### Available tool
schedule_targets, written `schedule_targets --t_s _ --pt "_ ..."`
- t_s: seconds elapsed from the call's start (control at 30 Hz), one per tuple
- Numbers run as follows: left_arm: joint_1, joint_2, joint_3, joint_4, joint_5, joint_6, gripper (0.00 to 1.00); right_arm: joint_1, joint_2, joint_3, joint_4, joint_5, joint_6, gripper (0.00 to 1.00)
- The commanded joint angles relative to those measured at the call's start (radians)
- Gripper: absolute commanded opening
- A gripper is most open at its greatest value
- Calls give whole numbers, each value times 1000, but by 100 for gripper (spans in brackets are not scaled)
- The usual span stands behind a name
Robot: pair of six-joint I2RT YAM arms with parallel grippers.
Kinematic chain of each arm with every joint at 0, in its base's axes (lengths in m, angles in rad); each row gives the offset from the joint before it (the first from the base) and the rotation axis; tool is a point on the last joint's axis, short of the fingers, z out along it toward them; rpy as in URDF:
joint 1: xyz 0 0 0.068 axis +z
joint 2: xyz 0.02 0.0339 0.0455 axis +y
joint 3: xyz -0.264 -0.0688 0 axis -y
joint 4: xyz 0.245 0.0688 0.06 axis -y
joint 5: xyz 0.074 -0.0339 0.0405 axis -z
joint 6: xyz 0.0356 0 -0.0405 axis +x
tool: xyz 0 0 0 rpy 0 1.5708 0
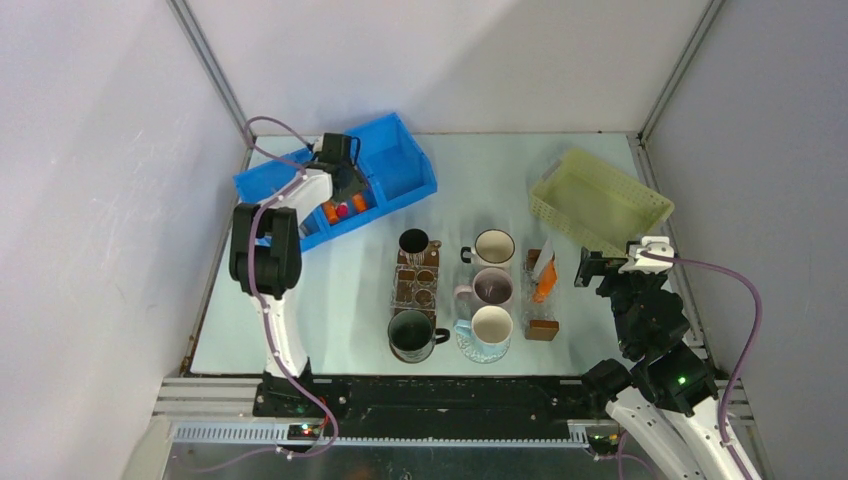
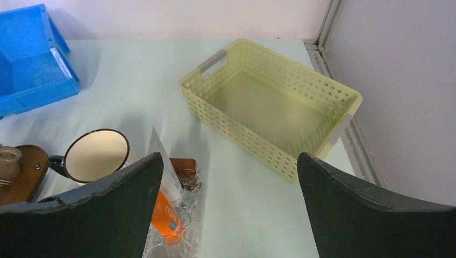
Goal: Prepare toiletry sets of a toothbrush and toothpaste on the tray
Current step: Pick up the toothpaste from the storage box.
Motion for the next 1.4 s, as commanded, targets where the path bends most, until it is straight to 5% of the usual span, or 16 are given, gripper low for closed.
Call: schedule_targets --t_s 0.0,0.33,0.53,0.87,1.37 --pt "5 43 45 -17 14 -11 55 -5 9 -5 33 -9 -3 97" --pt "5 128 86 -67 41 -14 54 -7 7 -4 31 -17 -2 97" --pt "5 113 81 -75 38 -1 42 -7 7 -4 31 -19 -2 98" --pt "4 -74 23 -24 21 48 19 -7 -7 -4 40 -36 -4 98" --pt "-56 -457 -192 161 115 126 10 -8 20 119 -23 -151 -25 98"
